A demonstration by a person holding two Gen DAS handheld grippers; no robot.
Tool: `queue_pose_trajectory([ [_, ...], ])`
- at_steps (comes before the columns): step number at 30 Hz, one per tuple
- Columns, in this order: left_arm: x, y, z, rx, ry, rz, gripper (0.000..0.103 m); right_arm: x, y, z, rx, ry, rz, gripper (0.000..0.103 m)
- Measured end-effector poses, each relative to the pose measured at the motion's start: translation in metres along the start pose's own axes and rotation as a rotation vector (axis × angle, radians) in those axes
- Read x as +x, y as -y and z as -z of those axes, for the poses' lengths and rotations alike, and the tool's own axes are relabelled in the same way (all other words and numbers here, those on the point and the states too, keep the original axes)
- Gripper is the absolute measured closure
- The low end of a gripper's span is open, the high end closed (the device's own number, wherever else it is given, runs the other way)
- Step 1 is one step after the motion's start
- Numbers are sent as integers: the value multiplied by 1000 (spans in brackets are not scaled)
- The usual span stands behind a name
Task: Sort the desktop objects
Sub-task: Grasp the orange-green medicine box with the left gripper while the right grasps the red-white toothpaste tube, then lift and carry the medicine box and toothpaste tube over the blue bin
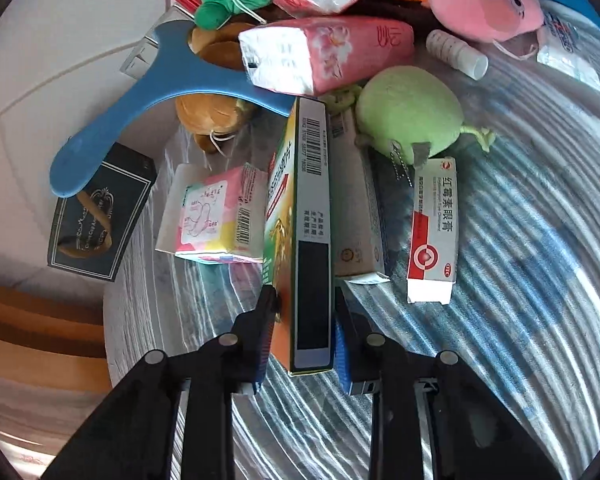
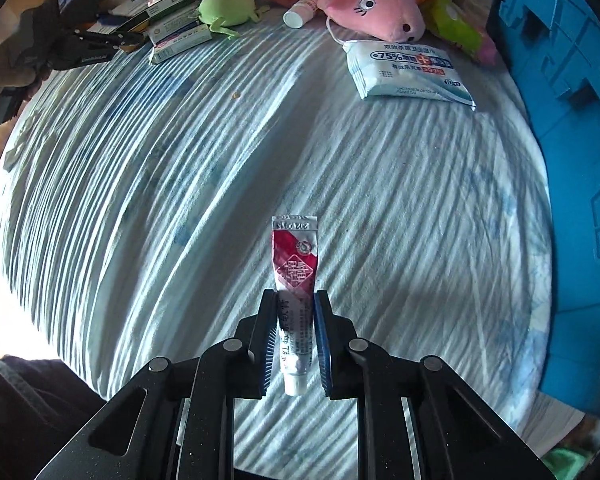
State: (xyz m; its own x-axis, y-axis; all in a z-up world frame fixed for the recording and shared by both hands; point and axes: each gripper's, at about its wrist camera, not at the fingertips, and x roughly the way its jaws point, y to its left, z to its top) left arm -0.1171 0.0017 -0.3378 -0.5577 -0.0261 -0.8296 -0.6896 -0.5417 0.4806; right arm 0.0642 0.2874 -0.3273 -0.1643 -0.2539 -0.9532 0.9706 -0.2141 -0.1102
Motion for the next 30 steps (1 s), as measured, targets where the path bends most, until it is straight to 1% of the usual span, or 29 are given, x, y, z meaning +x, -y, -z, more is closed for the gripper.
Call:
queue_pose_trajectory([
  [3,-8,-10,3,-51,20,5,84,-9,3,-1,-1,15,1,85],
  [4,-11,-13,5,-69,25,14,84,-11,4,-1,-2,20,1,85],
  [7,-20,-20,13,-118,27,21,85,-18,6,-3,-6,35,-3,85],
  [12,-37,-29,29,-241,18,52,85,-35,5,-14,-26,61,-6,85],
  [15,-49,-30,39,-301,15,68,85,-39,0,-35,-36,79,-5,85],
  [18,-67,-31,47,-350,19,74,85,-51,3,-42,-34,102,-12,85],
  [26,-119,-39,62,-446,51,62,85,-82,-13,-64,-93,169,-20,85],
  [30,-146,-43,63,-468,81,48,85,-104,-15,-74,-131,213,-35,85],
])
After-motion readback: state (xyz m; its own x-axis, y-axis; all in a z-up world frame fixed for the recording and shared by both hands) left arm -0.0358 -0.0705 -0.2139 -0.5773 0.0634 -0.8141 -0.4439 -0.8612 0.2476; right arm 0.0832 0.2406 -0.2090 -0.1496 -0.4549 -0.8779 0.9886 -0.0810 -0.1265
